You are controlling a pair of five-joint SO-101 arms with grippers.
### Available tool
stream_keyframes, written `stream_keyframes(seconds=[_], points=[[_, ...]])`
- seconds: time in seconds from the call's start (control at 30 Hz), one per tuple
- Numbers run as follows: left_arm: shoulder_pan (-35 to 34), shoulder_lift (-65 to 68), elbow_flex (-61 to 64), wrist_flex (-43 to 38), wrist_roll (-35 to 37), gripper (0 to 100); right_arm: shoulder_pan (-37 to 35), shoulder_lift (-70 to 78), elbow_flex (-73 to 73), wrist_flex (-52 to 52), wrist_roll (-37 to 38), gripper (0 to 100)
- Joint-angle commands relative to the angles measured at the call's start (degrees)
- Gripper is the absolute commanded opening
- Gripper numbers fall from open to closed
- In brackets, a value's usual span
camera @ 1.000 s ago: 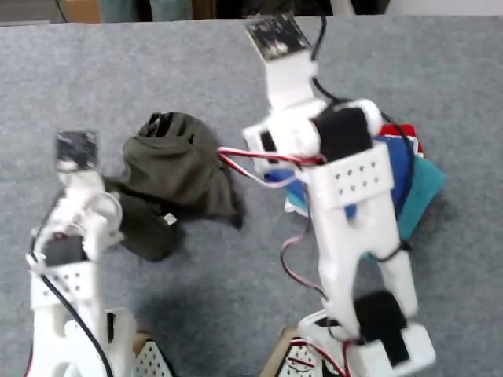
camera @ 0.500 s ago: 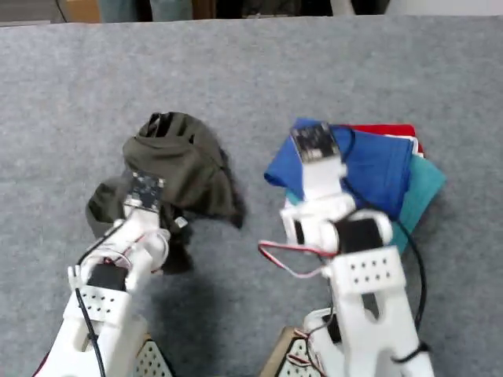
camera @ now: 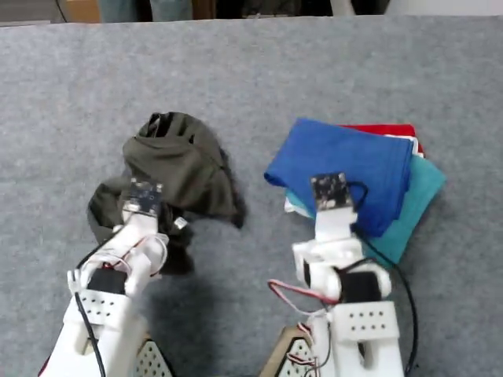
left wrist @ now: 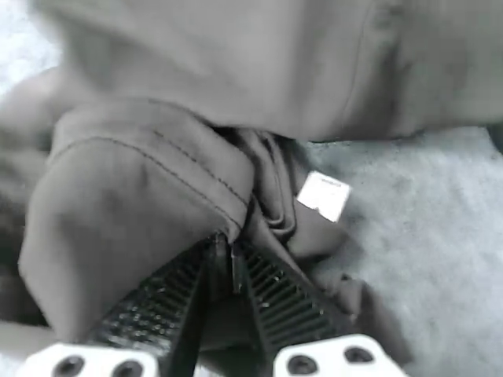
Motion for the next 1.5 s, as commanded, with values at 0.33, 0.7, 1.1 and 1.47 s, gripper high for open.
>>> stream_keyframes(seconds=[0.33, 0.7, 1.1, 1.47], points=[[-5.2, -26.2, 5.6, 17.1, 3.3, 3, 0.4, -27.5, 10.4, 9.1, 0.0, 1.5], [-5.1, -35.9, 5.2, 37.0, 3.3, 3, 0.4, -27.0, 10.5, 8.9, 0.0, 1.5], [-5.0, -35.9, 5.2, 37.2, 3.7, 3, 0.4, -27.0, 10.5, 8.9, 0.0, 1.5], [-5.1, -35.9, 5.2, 37.2, 3.7, 3, 0.4, -27.0, 10.5, 8.9, 0.0, 1.5]])
